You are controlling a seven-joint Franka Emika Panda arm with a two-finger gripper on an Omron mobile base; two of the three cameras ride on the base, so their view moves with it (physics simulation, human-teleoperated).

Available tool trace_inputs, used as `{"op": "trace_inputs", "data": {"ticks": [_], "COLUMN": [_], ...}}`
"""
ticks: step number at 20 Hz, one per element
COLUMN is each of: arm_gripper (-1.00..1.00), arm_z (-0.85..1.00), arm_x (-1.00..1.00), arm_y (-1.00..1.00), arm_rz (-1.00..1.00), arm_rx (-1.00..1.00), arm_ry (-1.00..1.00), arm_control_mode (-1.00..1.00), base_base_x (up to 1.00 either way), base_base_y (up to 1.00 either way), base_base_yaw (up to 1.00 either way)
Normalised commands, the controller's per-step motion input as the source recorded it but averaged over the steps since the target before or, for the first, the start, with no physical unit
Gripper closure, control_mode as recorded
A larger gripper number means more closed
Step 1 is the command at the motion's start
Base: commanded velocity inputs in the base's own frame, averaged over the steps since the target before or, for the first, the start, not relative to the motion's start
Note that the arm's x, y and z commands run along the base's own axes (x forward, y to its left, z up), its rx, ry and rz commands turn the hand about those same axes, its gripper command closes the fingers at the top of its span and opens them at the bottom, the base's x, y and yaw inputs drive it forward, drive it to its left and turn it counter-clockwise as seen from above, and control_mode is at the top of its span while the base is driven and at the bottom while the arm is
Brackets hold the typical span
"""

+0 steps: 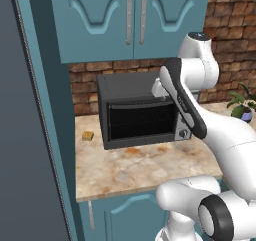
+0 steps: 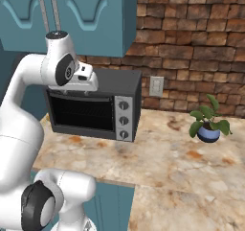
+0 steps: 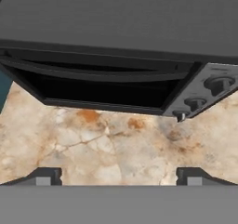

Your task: Pick the sponge and spray from the cabinet and place them on the counter.

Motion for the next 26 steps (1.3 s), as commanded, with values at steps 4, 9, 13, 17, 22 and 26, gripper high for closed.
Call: {"op": "trace_inputs", "data": {"ticks": [4, 9, 13, 17, 22, 26], "arm_gripper": [-1.0, -1.0, -1.0, -1.0, -1.0, -1.0], "arm_z": [0.43, 0.25, 0.2, 0.11, 0.14, 0.32], "arm_x": [-0.11, -0.08, -0.07, -0.09, -0.01, -0.01], "arm_y": [0.0, 0.0, 0.0, 0.01, 0.09, 0.09], "arm_rz": [0.0, 0.01, 0.03, 0.06, 0.05, 0.04], "arm_rx": [-0.01, 0.0, 0.0, 0.0, 0.0, 0.0], "arm_ry": [-0.16, -0.25, -0.28, -0.35, -0.24, -0.14], "arm_control_mode": [-1.0, -1.0, -1.0, -1.0, -1.0, -1.0], "base_base_x": [0.0, 0.0, 0.0, 0.0, 0.0, 0.0], "base_base_y": [0.0, 0.0, 0.0, 0.0, 0.0, 0.0], "base_base_yaw": [0.0, 0.0, 0.0, 0.0, 0.0, 0.0]}}
